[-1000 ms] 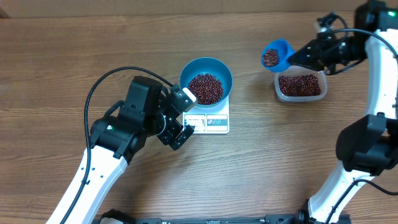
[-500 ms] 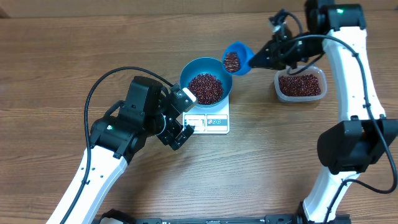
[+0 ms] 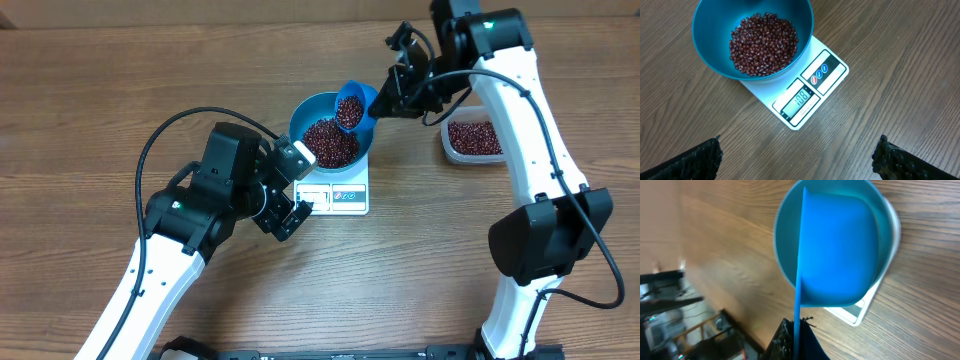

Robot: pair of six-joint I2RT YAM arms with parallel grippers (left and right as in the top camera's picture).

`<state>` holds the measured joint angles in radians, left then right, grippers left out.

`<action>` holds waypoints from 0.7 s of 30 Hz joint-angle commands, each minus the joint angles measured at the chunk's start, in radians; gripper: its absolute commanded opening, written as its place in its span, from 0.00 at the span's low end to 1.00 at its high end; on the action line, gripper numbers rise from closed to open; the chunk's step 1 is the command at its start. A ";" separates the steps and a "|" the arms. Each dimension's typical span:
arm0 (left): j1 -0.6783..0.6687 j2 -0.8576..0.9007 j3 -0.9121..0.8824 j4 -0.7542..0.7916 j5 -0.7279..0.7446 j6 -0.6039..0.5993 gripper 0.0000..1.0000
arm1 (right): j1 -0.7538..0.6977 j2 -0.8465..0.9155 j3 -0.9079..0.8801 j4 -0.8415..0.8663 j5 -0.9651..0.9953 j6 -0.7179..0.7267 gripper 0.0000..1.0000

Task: Scoop item into bowl and weigh 150g on scale
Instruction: 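Lift the filled scoop out and carry it toward the teal bowl, then tip the scoop over the teal bowl to pour beans in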

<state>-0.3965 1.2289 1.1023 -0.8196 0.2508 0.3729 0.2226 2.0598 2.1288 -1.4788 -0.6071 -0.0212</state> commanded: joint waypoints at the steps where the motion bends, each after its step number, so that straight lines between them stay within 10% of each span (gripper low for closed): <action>1: 0.005 0.000 0.006 0.001 0.001 -0.007 0.99 | 0.037 -0.050 0.034 0.016 0.106 0.060 0.04; 21: 0.005 0.000 0.006 0.001 0.001 -0.006 1.00 | 0.194 -0.050 0.034 0.038 0.458 0.179 0.04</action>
<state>-0.3965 1.2289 1.1023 -0.8196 0.2504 0.3729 0.4191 2.0598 2.1288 -1.4494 -0.1860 0.1406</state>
